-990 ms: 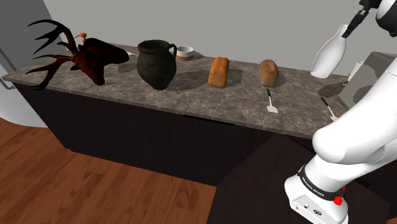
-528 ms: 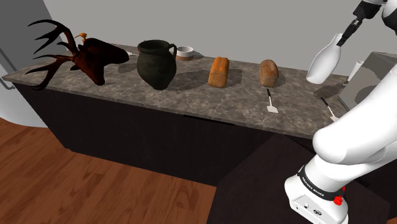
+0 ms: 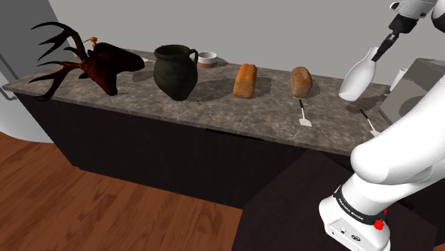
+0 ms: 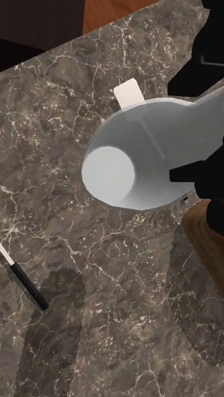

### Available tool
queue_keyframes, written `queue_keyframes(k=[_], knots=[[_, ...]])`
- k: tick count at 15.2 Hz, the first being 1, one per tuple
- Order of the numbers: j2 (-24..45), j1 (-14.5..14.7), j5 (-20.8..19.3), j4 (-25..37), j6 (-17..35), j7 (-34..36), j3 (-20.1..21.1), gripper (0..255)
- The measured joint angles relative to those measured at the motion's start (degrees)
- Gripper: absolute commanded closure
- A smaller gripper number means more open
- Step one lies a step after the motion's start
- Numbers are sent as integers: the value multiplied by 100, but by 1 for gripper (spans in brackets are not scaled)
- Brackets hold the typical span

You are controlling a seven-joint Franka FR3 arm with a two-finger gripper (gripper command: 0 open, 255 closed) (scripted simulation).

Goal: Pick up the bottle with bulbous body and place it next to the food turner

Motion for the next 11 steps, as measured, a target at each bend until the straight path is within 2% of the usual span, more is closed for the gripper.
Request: queue_keyframes(k=[11], knots=[[4,14,29,-846,845,-85,14,255]])
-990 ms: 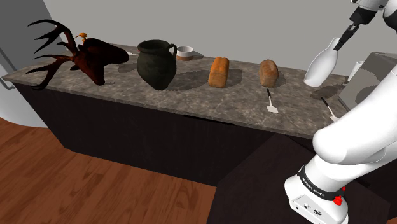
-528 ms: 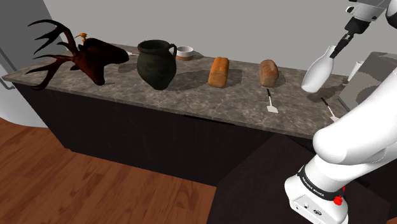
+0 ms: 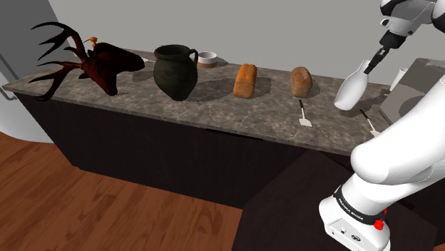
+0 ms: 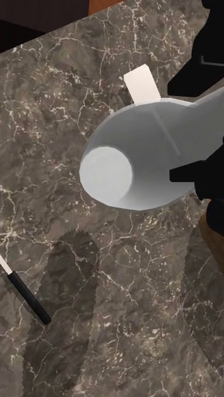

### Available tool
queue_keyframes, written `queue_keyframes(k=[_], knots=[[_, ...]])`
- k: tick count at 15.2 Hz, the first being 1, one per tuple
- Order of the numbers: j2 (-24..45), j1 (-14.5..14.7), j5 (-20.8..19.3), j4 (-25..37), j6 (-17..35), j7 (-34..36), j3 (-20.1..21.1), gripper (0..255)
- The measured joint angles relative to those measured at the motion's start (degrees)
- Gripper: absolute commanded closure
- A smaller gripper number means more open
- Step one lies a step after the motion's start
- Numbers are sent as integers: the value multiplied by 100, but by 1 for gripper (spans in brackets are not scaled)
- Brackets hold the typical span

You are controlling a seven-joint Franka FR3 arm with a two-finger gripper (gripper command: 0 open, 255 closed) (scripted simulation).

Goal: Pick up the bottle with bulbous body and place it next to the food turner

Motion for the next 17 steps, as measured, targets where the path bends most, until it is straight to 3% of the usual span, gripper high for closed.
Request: queue_keyframes(k=[17], knots=[[328,-30,299,-875,1110,-302,-2,255]])
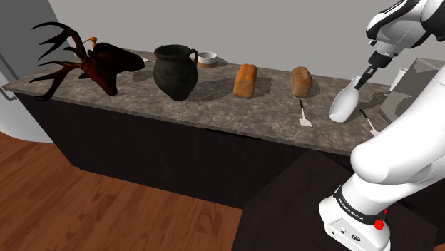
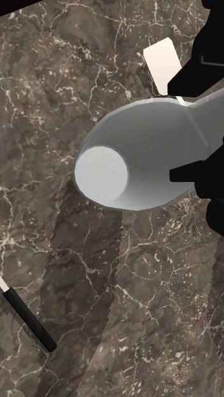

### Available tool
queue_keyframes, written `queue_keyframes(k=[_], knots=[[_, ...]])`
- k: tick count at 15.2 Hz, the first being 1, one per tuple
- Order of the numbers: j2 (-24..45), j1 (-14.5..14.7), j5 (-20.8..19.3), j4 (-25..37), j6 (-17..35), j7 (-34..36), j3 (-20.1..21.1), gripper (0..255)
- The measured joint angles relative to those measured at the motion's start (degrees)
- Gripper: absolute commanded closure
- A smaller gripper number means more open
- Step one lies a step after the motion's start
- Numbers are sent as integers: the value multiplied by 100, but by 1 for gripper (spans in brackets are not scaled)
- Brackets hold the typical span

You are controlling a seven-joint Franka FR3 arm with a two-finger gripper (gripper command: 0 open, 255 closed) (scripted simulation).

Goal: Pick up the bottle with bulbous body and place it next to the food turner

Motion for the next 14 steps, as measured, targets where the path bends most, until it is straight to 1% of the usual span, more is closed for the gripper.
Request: queue_keyframes(k=[4,5,11,14], knots=[[-4,0,0,-18,16,-3,0,255],[-4,0,-1,-18,17,-3,0,0],[-6,0,-1,-18,18,-2,0,0],[-185,2,-150,191,-319,92,-20,0]])
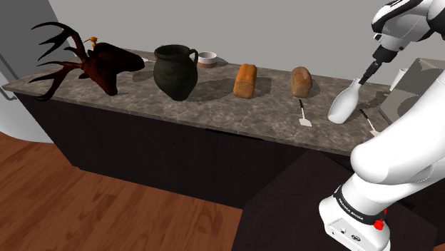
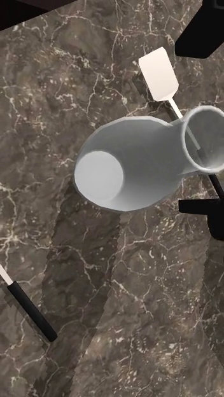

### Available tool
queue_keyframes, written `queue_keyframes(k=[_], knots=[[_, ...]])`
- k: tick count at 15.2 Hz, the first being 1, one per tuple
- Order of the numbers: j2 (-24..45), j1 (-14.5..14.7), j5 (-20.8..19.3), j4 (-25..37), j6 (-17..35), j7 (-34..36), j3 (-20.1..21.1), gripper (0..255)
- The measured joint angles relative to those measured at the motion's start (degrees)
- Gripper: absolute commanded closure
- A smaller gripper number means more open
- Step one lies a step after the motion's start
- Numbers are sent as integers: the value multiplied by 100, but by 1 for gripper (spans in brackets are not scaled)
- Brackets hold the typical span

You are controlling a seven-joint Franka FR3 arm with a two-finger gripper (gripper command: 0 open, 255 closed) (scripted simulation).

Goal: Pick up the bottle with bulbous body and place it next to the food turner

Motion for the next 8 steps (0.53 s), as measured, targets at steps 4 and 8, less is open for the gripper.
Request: queue_keyframes(k=[4,8], knots=[[-109,-3,-94,219,-303,66,-10,0],[-109,-1,-97,237,-324,72,-9,0]])
